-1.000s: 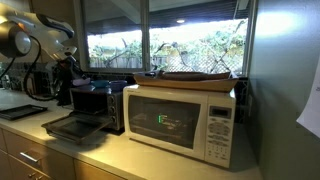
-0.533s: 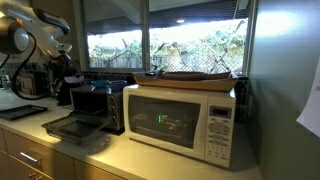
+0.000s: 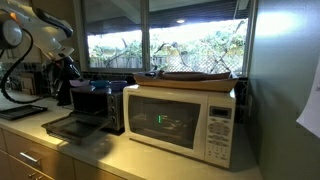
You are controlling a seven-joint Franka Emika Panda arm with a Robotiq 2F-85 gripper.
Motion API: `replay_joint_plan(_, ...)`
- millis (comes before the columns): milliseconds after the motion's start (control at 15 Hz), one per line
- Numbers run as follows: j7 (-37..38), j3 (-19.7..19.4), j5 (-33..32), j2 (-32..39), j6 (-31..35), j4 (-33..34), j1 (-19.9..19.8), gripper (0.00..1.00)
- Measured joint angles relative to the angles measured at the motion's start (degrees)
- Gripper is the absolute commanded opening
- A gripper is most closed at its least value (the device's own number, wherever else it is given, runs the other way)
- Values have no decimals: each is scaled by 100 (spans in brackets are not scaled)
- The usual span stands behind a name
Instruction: Pull out the rack from the toaster oven and put the purple bowl on the rack.
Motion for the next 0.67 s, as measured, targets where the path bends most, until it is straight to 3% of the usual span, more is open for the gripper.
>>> replay_joint_plan(667,519,2091,0,-59,-1062,-366,-2178,1)
